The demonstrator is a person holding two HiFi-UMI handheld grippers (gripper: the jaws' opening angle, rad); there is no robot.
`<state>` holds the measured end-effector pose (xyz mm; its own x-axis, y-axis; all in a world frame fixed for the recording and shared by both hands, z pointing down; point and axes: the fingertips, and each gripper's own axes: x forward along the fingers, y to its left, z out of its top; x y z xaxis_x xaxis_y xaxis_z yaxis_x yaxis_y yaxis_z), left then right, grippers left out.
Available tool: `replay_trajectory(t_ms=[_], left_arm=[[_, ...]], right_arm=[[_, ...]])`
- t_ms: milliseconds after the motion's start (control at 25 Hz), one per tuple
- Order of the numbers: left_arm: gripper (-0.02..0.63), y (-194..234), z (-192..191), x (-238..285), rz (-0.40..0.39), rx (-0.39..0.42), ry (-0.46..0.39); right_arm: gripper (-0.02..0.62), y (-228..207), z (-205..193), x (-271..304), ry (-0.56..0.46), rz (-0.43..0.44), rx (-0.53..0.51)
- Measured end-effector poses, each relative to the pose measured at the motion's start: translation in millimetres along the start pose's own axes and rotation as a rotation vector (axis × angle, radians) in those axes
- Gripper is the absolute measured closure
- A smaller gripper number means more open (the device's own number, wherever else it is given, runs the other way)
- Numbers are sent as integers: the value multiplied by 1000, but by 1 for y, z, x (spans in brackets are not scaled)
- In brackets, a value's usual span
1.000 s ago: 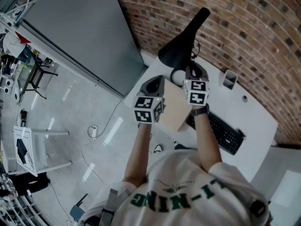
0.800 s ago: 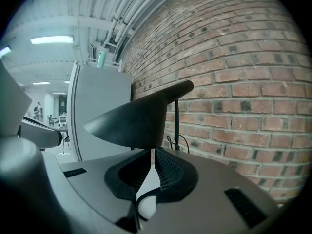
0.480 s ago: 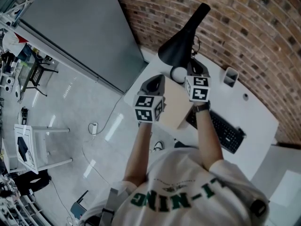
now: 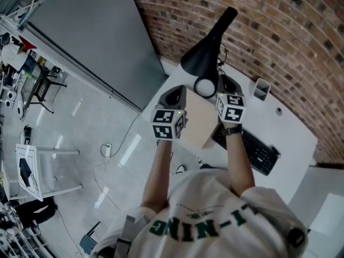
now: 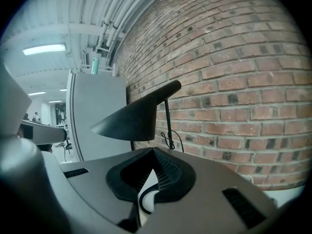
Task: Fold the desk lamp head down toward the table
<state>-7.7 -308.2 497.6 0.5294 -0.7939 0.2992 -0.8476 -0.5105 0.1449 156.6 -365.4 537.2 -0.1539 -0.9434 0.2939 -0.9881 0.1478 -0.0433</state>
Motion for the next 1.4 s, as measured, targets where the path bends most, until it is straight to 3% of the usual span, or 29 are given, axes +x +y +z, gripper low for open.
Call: replay_trajectory(t_ms=[520,1400], left_arm=[[607,-21,27,-28,-48,37,-85],[607,-22,28,-81,-30,65,-150]], right_arm=[[592,12,54,-89,-159,-12,47],[592,53,49,-141,-198,-17,5]])
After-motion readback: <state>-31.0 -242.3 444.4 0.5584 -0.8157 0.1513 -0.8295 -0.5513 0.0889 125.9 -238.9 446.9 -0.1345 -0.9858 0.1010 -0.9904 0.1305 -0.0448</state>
